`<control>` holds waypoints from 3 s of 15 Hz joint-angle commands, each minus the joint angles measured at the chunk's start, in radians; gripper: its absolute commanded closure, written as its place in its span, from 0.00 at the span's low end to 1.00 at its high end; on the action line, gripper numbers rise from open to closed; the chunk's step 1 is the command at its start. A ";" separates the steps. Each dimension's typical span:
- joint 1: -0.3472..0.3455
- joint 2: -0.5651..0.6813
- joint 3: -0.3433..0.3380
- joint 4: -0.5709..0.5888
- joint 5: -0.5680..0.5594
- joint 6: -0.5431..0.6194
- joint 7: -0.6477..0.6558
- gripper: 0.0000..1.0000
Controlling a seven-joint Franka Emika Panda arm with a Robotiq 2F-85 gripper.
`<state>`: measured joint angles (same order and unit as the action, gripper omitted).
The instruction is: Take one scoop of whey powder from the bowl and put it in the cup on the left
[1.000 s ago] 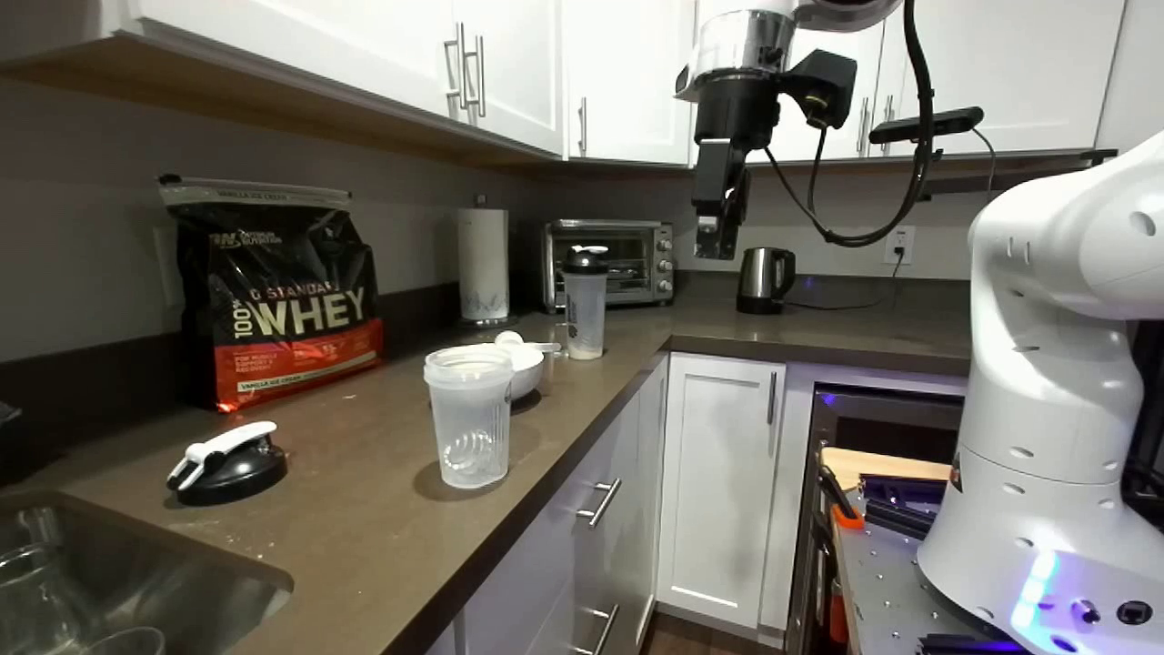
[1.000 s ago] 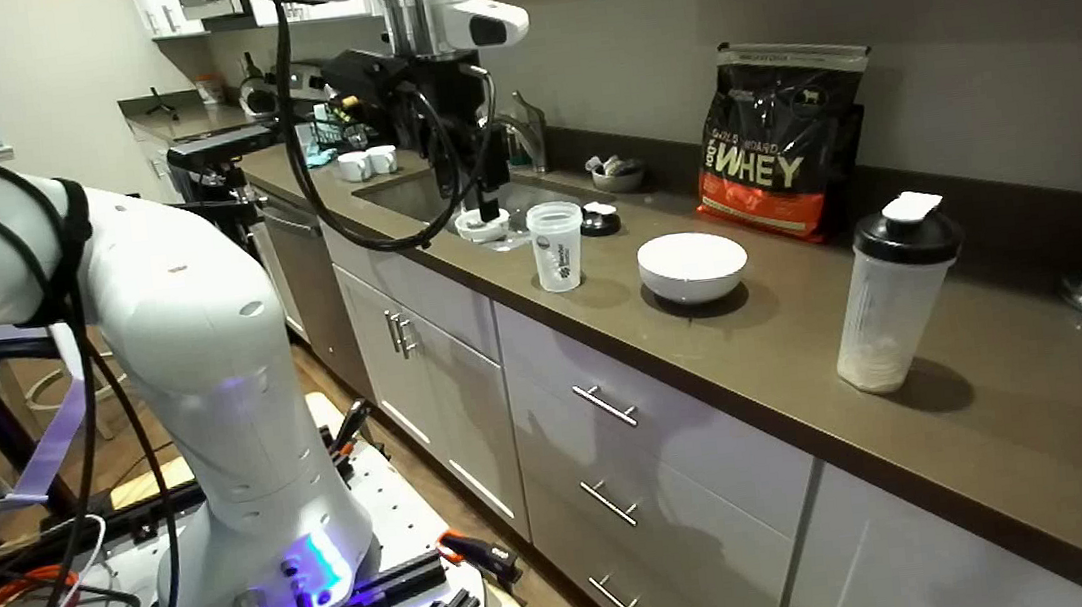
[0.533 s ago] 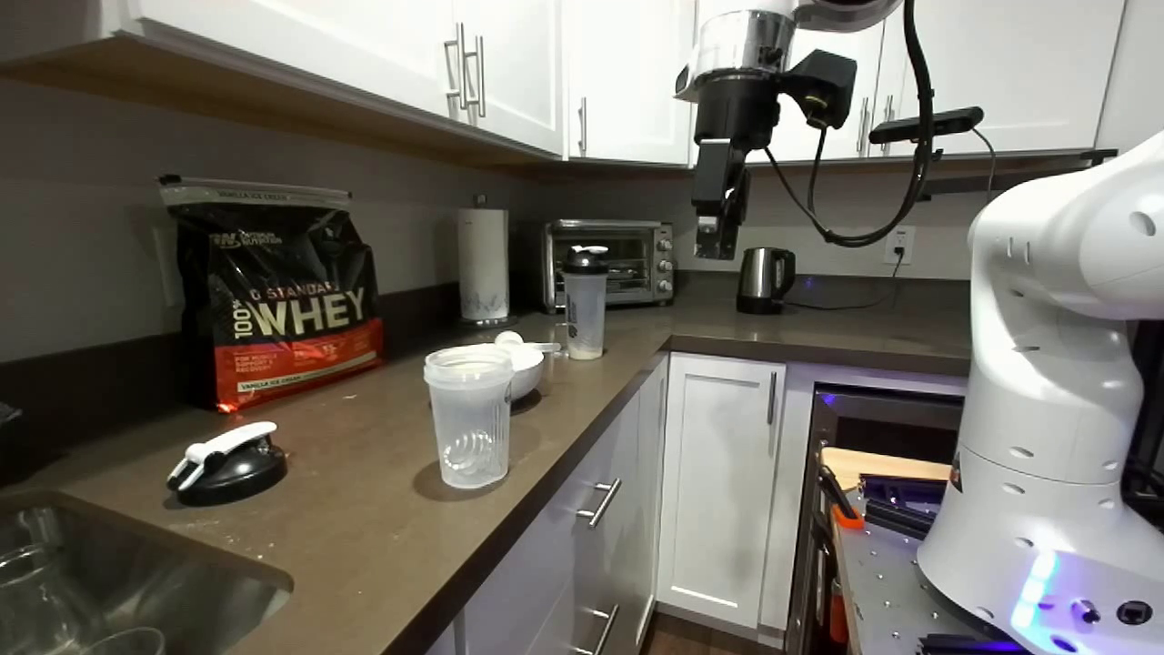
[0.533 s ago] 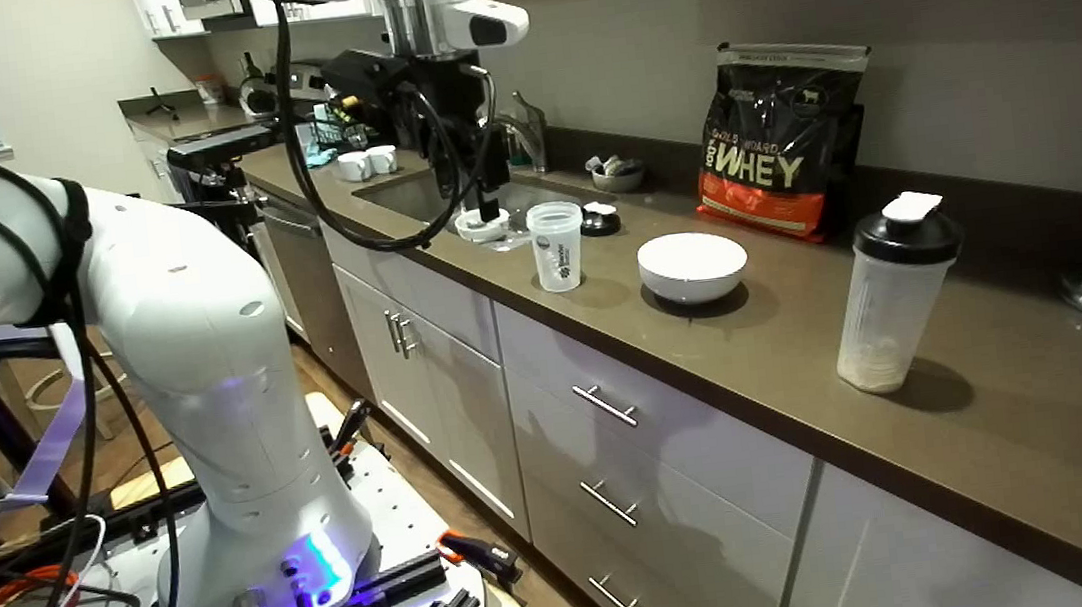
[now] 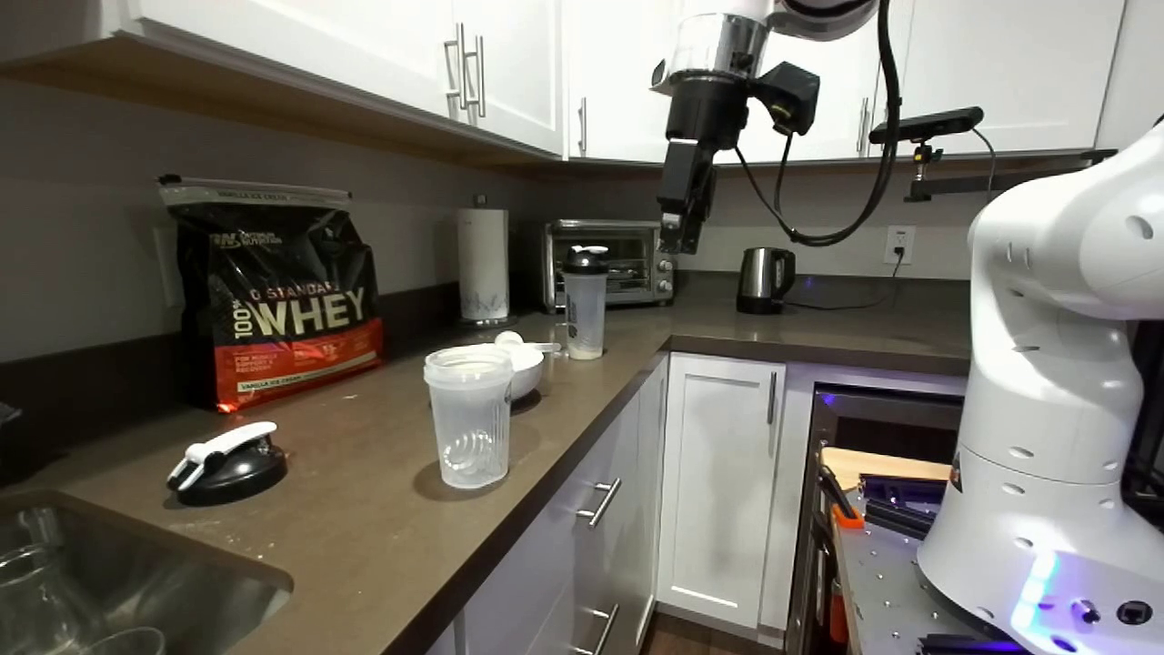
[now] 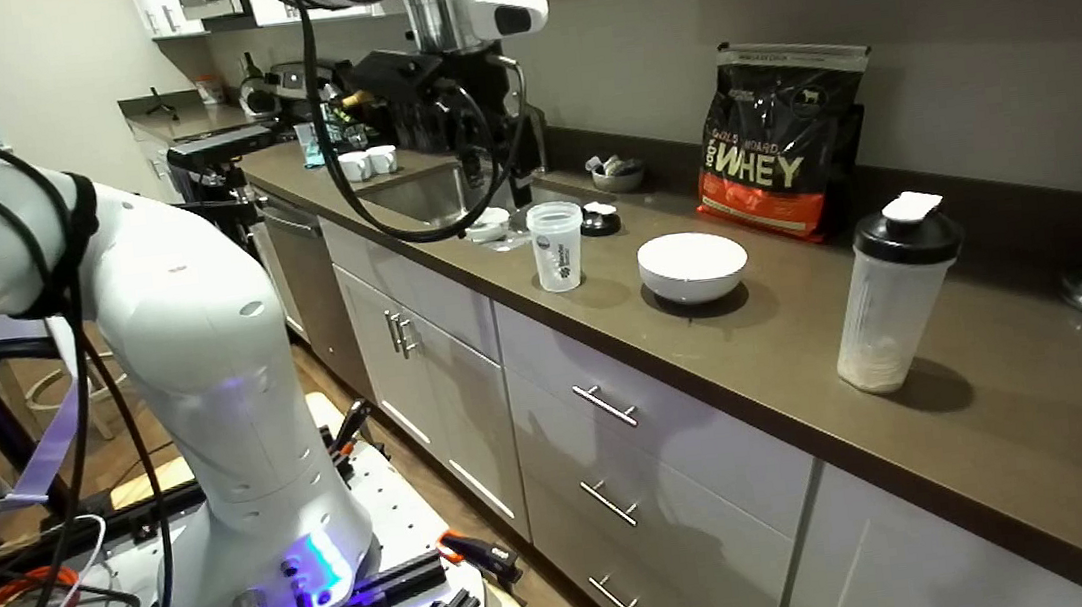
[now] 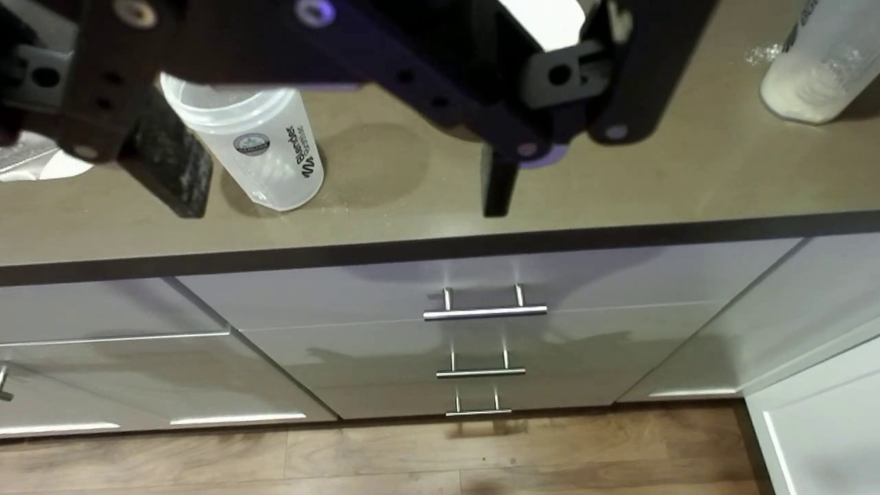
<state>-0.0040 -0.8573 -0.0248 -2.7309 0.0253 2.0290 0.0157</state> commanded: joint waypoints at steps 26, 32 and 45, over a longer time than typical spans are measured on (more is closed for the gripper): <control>-0.018 0.772 -0.086 0.470 -0.092 0.223 -0.451 0.00; -0.023 0.793 -0.088 0.485 -0.091 0.229 -0.456 0.00; -0.071 0.950 -0.091 0.563 -0.078 0.316 -0.509 0.21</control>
<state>-0.0515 0.0464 -0.1323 -2.2034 -0.0677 2.3252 -0.4508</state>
